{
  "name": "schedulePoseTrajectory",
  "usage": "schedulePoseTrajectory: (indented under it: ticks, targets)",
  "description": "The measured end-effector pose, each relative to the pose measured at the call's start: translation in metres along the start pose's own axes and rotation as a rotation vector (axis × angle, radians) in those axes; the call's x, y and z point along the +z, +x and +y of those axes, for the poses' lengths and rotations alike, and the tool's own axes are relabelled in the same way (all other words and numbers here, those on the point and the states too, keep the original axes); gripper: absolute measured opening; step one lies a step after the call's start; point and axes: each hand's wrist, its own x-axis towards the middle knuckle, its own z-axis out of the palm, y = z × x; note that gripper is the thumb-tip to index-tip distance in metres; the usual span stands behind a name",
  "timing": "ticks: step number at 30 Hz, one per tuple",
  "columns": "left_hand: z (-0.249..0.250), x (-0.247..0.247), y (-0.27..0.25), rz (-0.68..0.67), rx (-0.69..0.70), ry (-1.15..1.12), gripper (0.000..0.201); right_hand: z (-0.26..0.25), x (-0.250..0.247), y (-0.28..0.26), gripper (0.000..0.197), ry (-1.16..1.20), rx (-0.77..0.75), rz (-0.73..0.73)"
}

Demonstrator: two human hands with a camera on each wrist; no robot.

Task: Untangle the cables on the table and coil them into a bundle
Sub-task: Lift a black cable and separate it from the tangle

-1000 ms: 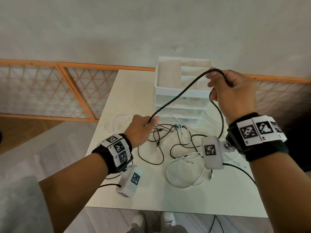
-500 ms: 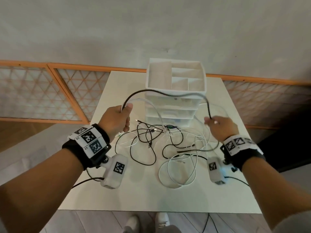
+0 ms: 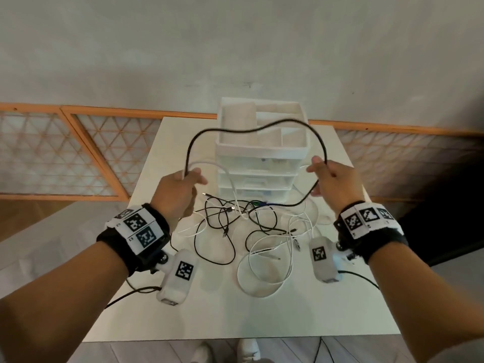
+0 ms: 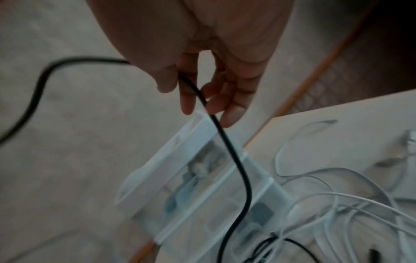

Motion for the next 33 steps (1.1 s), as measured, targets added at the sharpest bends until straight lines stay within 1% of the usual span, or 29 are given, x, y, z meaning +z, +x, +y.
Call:
schedulePoseTrajectory:
  ticks: [1, 2, 4, 5, 6, 7, 9, 11, 13, 15, 17, 19, 21, 22, 24, 25, 26, 29, 32, 33]
  targets:
    - [0.005, 0.007, -0.002, -0.083, 0.032, 0.006, 0.025, -0.010, 0.004, -0.006, 0.034, 0.025, -0.059, -0.029]
    - [0.011, 0.015, -0.005, -0.179, 0.070, 0.008, 0.028, -0.025, 0.007, -0.013, 0.031, 0.058, -0.133, -0.067]
    - [0.020, 0.038, -0.012, -0.364, 0.140, 0.038, 0.039, -0.060, 0.010, -0.023, 0.025, 0.104, -0.284, -0.137]
    - [0.024, 0.050, -0.017, -0.421, 0.155, 0.072, 0.045, -0.076, 0.010, -0.026, 0.023, 0.135, -0.349, -0.154]
    - [0.025, 0.062, -0.020, -0.456, 0.155, 0.118, 0.046, -0.089, 0.008, -0.026, 0.022, 0.187, -0.390, -0.149]
    - [0.025, 0.073, -0.023, -0.473, 0.150, 0.178, 0.041, -0.101, 0.005, -0.026, 0.022, 0.264, -0.407, -0.125]
    - [0.014, 0.086, -0.024, -0.479, 0.154, 0.304, 0.026, -0.116, -0.006, -0.019, 0.024, 0.456, -0.411, -0.063]
    - [-0.001, 0.087, -0.020, -0.441, 0.164, 0.411, 0.032, -0.121, -0.021, -0.009, 0.029, 0.595, -0.415, -0.028]
    - [-0.012, 0.082, -0.013, -0.346, 0.149, 0.429, 0.035, -0.117, -0.031, -0.001, 0.035, 0.601, -0.413, -0.009]
    - [-0.009, 0.077, -0.006, -0.293, 0.074, 0.267, 0.032, -0.105, -0.030, 0.003, 0.035, 0.474, -0.417, -0.011]
    - [0.008, 0.072, -0.002, -0.298, 0.005, 0.037, 0.027, -0.088, -0.021, 0.003, 0.034, 0.239, -0.462, 0.003]
    - [0.029, 0.068, 0.001, -0.241, 0.032, -0.040, 0.028, -0.075, -0.012, 0.002, 0.036, 0.038, -0.546, 0.017]
    - [0.046, 0.065, 0.002, -0.230, 0.070, -0.111, 0.037, -0.069, -0.003, -0.004, 0.031, -0.075, -0.613, -0.047]
    - [0.050, 0.066, 0.003, -0.248, 0.093, -0.129, 0.037, -0.069, 0.001, -0.010, 0.026, -0.113, -0.629, -0.094]
    - [0.049, 0.070, 0.002, -0.266, 0.141, -0.085, 0.026, -0.075, 0.007, -0.020, 0.025, -0.130, -0.658, -0.151]
    - [0.045, 0.072, 0.001, -0.279, 0.154, -0.046, 0.022, -0.081, 0.008, -0.023, 0.024, -0.078, -0.654, -0.170]
    - [0.041, 0.076, -0.001, -0.305, 0.158, -0.016, 0.021, -0.086, 0.009, -0.022, 0.025, 0.028, -0.615, -0.188]
    - [0.022, 0.085, -0.006, -0.445, 0.121, 0.052, 0.028, -0.107, 0.003, -0.013, 0.028, 0.379, -0.441, -0.212]
    - [-0.002, 0.089, -0.007, -0.507, 0.030, 0.154, 0.029, -0.123, -0.008, 0.001, 0.027, 0.643, -0.353, -0.136]
    - [-0.010, 0.087, -0.006, -0.507, 0.010, 0.180, 0.029, -0.123, -0.011, 0.007, 0.026, 0.671, -0.355, -0.085]
